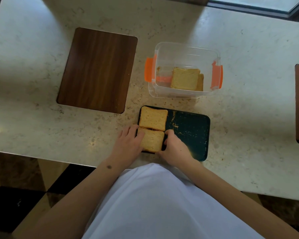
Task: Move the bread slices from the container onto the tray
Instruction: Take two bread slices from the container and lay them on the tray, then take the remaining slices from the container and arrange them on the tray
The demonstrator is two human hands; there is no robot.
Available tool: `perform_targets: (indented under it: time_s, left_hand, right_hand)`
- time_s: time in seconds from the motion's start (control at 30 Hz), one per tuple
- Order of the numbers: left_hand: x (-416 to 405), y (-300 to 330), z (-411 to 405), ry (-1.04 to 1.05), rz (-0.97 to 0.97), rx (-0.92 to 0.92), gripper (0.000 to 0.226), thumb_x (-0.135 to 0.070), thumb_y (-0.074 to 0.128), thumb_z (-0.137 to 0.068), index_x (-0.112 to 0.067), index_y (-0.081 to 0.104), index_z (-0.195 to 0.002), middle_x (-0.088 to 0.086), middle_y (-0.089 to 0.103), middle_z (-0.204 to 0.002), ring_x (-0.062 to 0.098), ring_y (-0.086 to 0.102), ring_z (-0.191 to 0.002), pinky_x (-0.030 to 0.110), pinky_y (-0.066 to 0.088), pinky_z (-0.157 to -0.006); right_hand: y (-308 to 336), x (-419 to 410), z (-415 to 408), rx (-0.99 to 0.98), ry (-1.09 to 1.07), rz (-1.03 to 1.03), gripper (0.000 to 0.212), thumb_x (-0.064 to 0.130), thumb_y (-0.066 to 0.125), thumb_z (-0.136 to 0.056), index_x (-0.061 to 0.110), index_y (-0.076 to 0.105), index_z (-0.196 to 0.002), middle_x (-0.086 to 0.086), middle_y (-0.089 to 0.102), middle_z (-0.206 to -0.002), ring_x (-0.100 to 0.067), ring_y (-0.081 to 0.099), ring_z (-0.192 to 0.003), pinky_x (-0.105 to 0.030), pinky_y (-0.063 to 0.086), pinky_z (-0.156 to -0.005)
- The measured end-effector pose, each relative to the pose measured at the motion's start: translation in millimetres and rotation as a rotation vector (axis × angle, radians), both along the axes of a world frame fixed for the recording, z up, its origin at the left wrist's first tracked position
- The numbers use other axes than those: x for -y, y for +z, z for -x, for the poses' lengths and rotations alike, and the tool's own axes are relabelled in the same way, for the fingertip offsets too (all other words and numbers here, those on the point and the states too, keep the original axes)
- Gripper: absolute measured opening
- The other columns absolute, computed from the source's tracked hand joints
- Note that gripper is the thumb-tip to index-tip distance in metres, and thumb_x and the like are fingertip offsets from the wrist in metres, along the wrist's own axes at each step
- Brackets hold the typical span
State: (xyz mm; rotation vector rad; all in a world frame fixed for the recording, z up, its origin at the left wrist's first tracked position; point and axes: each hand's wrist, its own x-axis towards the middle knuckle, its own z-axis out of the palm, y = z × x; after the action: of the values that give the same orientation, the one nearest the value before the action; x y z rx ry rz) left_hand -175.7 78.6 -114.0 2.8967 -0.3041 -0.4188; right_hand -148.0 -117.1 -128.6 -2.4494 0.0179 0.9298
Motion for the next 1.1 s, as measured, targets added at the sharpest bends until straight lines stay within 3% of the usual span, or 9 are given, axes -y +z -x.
perform_targets:
  time_s: [0.17, 0.27, 0.33, 0.43, 0.7, 0.83, 0.9, 1.0, 1.1]
  left_hand:
    - [-4.3, -2.9, -13.1, -0.157, 0.059, 0.011, 0.076, -0.030, 0.087, -0.074, -0.006, 0.056, -0.140, 0.023, 0.042, -0.155, 0.039, 0.037, -0.144, 0.054, 0.043, -0.107]
    - [-7.1, -12.6, -27.1, -0.284, -0.010, -0.043, 0.095, -0.048, 0.073, -0.085, -0.007, 0.026, -0.157, 0.016, 0.014, -0.167, 0.032, 0.008, -0.154, 0.050, 0.021, -0.122]
    - [-7.8, -22.1, -35.2, -0.334, -0.076, -0.089, 0.102, -0.056, 0.063, -0.089, -0.008, 0.009, -0.160, 0.011, -0.003, -0.169, 0.027, -0.005, -0.155, 0.046, 0.008, -0.125]
    - [-6.8, -29.5, -42.2, -0.330, -0.096, -0.141, 0.104, -0.059, 0.060, -0.090, -0.009, 0.003, -0.160, 0.008, -0.009, -0.169, 0.023, -0.011, -0.154, 0.042, -0.006, -0.122]
    - [-7.0, -35.5, -43.9, -0.302, -0.102, -0.196, 0.103, -0.062, 0.055, -0.091, -0.011, -0.003, -0.160, 0.007, -0.014, -0.168, 0.022, -0.014, -0.153, 0.047, -0.002, -0.125]
    - [0.7, -18.6, -47.9, -0.273, -0.087, -0.270, 0.097, -0.055, 0.058, -0.094, -0.010, 0.003, -0.160, 0.007, -0.008, -0.169, 0.025, -0.007, -0.154, 0.050, 0.006, -0.124]
    - [11.3, -1.8, -52.5, -0.196, 0.068, -0.189, 0.078, -0.042, 0.058, -0.098, -0.007, 0.023, -0.157, 0.013, 0.014, -0.168, 0.032, 0.015, -0.152, 0.050, 0.022, -0.121]
    - [34.7, 37.8, -71.3, 0.001, 0.470, 0.093, 0.042, -0.019, 0.061, -0.098, -0.004, 0.054, -0.136, 0.015, 0.056, -0.137, 0.028, 0.057, -0.115, 0.036, 0.049, -0.093]
    - [60.3, 81.0, -107.5, 0.112, 0.673, 0.254, 0.029, -0.015, 0.058, -0.098, -0.008, 0.059, -0.126, 0.005, 0.063, -0.115, 0.011, 0.059, -0.087, 0.016, 0.047, -0.075]
  right_hand:
    - [2.4, 1.1, -4.2, 0.398, 0.246, 0.103, 0.081, 0.034, 0.083, -0.074, 0.014, 0.043, -0.141, -0.009, 0.047, -0.141, -0.030, 0.041, -0.129, -0.043, 0.045, -0.102]
    - [5.9, 0.3, -15.2, 0.413, 0.363, 0.115, 0.094, 0.038, 0.083, -0.077, 0.017, 0.032, -0.152, -0.009, 0.029, -0.161, -0.030, 0.021, -0.147, -0.048, 0.032, -0.113]
    - [5.3, 0.0, -22.2, 0.388, 0.424, 0.131, 0.096, 0.037, 0.081, -0.079, 0.018, 0.026, -0.155, -0.007, 0.020, -0.165, -0.026, 0.013, -0.151, -0.047, 0.025, -0.117]
    - [3.9, 0.9, -30.1, 0.348, 0.505, 0.154, 0.100, 0.036, 0.080, -0.081, 0.016, 0.019, -0.157, -0.006, 0.014, -0.167, -0.023, 0.007, -0.153, -0.047, 0.019, -0.122]
    - [-1.0, -3.2, -38.9, 0.285, 0.567, 0.206, 0.104, 0.044, 0.077, -0.082, 0.016, 0.012, -0.159, -0.005, 0.004, -0.168, -0.020, 0.000, -0.153, -0.046, 0.009, -0.122]
    - [13.0, -6.1, -44.4, 0.229, 0.551, 0.169, 0.101, 0.040, 0.076, -0.083, 0.015, 0.014, -0.158, -0.007, 0.007, -0.168, -0.024, 0.007, -0.153, -0.047, 0.017, -0.121]
    - [29.1, -5.2, -52.1, 0.232, 0.423, 0.043, 0.096, 0.034, 0.077, -0.084, 0.015, 0.017, -0.157, -0.008, 0.017, -0.166, -0.029, 0.022, -0.148, -0.046, 0.032, -0.115]
    - [62.6, 9.9, -75.8, 0.405, 0.172, -0.094, 0.078, 0.028, 0.072, -0.087, 0.016, 0.030, -0.152, -0.006, 0.042, -0.152, -0.022, 0.046, -0.133, -0.034, 0.043, -0.102]
    - [94.8, 28.1, -111.8, 0.573, -0.051, -0.191, 0.051, 0.022, 0.067, -0.090, 0.014, 0.048, -0.137, -0.003, 0.060, -0.128, -0.012, 0.059, -0.108, -0.028, 0.051, -0.092]
